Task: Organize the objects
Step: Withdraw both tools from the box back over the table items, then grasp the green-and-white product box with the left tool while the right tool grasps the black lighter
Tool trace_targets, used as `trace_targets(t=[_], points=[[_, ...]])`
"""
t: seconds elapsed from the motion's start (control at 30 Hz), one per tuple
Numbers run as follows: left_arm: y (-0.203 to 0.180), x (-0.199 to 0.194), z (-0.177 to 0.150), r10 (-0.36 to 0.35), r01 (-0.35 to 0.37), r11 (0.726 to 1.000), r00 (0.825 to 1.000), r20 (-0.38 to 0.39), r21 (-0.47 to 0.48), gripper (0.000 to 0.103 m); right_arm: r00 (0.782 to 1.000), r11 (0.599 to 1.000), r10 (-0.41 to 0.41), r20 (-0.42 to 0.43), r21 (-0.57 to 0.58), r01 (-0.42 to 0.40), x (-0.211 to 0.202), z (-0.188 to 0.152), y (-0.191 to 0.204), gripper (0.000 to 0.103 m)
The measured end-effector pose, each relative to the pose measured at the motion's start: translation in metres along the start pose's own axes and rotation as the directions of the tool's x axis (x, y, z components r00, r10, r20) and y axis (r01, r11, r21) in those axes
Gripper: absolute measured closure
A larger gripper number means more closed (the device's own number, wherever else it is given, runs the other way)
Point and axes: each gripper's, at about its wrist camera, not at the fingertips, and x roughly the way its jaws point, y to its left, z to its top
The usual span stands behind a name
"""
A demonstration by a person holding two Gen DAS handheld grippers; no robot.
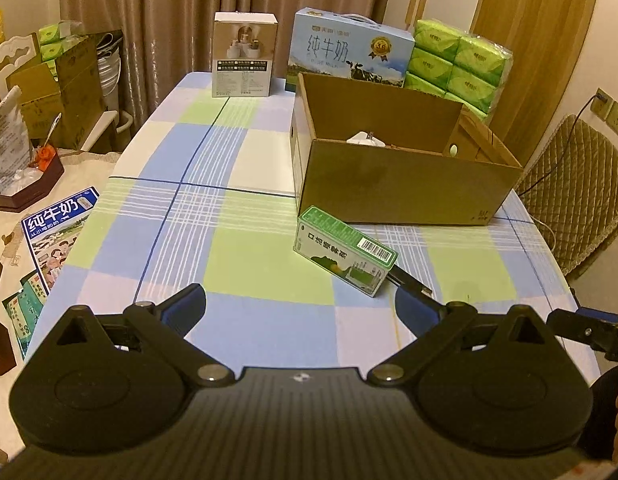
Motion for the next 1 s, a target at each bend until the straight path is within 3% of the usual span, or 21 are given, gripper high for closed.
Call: trace_targets(t=[0.4,0.57,0.67,1.0], points=[[-0.004,0.029,0.002,0.003,-0.003,1.000,0.999,-0.035,-0.009,0.004,0.999,0.995,-0.030,-0.045,-0.094,0.025,0.032,0.000,-0.001,0.003],[-0.008,0.050,0.005,0.001,-0.002,1.000,0.998,-0.057,-0.010,0.004,0.994,0.987,-0.025,-0.107,-0.160,0.007,0.071,0.001,-0.002,0.028],[-0.011,0.064,0.007,0.001,-0.001,1.000,0.998,-0.070,-0.007,0.004,0.992,0.982,-0.022,-0.123,-0.190,-0.001,0.084,0.002,-0.002,0.035],[-0.029,0.119,0.027,-0.029,0.028,1.000,0.996,-0.079,-0.014,0.009,0.985,0.956,-0.003,-0.175,-0.291,-0.049,0.139,0.012,0.000,0.041]])
